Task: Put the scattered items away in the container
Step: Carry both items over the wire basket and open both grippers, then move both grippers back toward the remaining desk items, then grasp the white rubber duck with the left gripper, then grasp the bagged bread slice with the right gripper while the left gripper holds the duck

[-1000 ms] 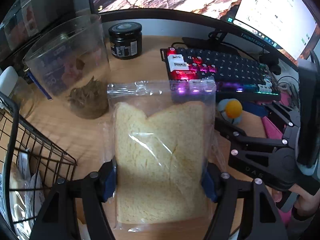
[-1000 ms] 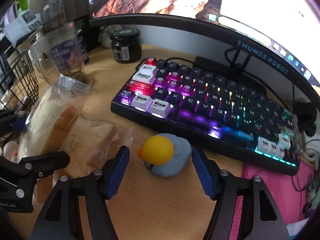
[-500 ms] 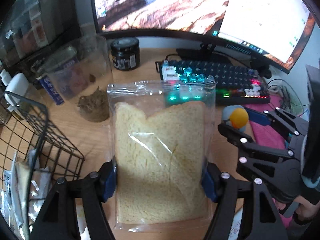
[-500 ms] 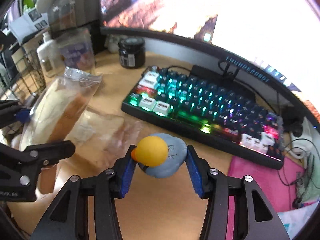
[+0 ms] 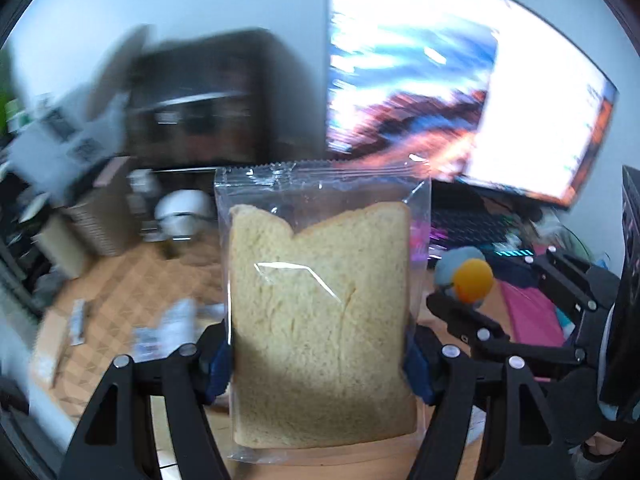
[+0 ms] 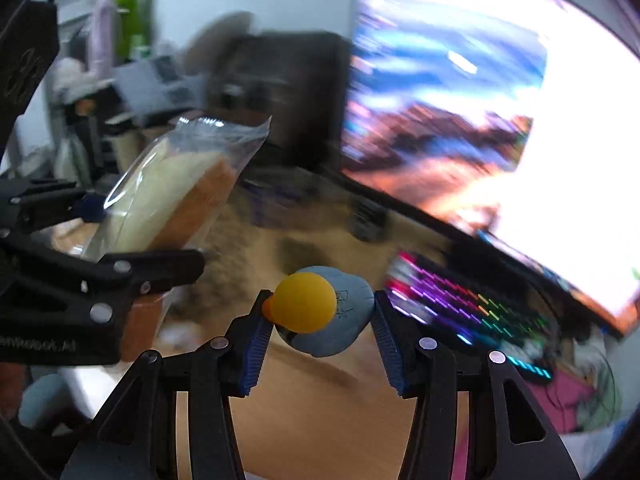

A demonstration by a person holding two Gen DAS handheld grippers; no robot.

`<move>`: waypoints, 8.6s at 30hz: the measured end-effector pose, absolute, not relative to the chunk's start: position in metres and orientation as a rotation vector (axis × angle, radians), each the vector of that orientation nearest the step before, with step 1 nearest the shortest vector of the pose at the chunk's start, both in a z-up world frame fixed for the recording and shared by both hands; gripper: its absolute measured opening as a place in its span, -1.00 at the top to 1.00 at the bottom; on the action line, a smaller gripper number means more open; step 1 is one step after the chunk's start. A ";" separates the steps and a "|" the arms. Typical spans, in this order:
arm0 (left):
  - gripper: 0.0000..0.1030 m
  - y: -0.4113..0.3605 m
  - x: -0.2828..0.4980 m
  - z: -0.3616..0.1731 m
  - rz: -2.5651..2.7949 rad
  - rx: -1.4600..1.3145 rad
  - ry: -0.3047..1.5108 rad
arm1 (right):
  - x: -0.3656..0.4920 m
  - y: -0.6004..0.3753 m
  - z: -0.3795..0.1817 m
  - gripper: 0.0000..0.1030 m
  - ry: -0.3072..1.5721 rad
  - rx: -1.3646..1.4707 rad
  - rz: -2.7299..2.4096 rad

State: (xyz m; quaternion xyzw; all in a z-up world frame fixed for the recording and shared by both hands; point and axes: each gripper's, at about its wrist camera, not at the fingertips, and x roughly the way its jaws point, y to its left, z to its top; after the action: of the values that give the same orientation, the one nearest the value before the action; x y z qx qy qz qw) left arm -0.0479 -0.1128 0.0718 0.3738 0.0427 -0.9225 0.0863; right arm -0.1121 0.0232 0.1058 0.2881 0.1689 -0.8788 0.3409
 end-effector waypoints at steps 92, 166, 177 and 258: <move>-0.55 -0.026 -0.066 0.029 -2.792 1.470 0.091 | -0.088 0.137 0.069 -0.27 0.348 0.918 -2.317; -0.21 -0.067 -0.097 -0.082 -2.503 1.595 0.002 | -0.131 0.111 0.001 -0.27 0.358 1.098 -2.165; -0.35 -0.066 -0.107 -0.086 -2.545 1.609 0.070 | -0.183 0.072 -0.002 -0.27 0.390 1.062 -2.203; 0.10 -0.028 -0.114 -0.091 -2.654 1.788 0.102 | -0.144 0.115 -0.028 -0.63 0.908 0.903 -1.391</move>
State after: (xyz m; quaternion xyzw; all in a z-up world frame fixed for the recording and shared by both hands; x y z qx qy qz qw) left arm -0.1145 -0.0281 -0.0906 0.5582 0.0317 -0.8286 -0.0303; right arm -0.1440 0.1148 -0.0283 0.3871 0.3894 -0.5964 0.5855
